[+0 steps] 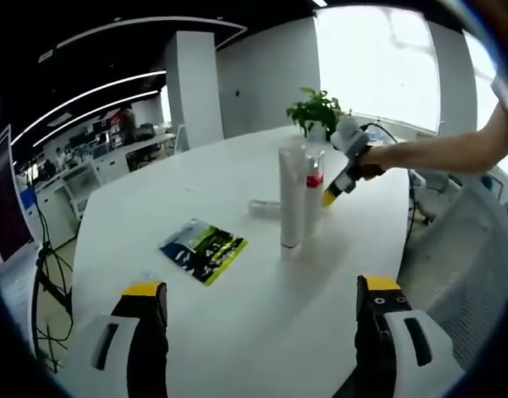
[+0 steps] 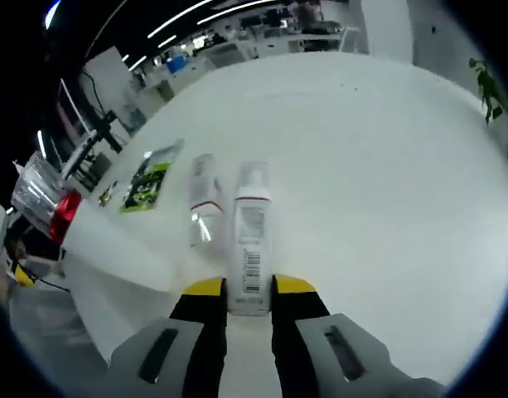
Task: Arrange the skincare products in the storage area until every visible bottle or jar stands upright without overlapping.
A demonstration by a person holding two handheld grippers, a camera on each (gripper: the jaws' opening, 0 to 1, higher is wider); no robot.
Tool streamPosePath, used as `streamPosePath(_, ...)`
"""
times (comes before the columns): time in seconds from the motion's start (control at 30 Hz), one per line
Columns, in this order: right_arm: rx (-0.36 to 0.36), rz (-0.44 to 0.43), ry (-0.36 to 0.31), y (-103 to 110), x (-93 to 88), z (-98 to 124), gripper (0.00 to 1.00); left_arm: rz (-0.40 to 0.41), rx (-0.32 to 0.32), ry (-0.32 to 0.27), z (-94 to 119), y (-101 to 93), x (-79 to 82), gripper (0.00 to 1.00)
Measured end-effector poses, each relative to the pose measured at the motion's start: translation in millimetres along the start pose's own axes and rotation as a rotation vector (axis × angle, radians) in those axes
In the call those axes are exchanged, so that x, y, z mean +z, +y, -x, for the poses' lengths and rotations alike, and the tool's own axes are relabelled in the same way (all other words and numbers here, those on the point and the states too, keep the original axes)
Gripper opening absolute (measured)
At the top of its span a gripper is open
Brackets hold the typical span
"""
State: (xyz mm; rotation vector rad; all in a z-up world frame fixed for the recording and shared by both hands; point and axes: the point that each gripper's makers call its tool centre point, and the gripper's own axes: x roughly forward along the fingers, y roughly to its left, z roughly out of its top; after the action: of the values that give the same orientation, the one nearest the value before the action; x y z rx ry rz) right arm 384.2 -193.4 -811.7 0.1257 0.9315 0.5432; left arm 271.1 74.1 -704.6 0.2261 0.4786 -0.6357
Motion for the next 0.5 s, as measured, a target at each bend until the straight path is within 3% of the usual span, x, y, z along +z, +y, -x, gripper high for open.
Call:
streamPosePath(0.13,0.037,-0.035,-0.032,2.0,-1.4,8.7,0.19,0.005,0.001,-0.004,0.8,0.9,0.5,0.92)
streamPosePath(0.5,0.079,0.015,-0.122,31.5,-3.2,48.5,0.19,-0.007,0.015,-0.005,1.5,3.3,1.1,0.99)
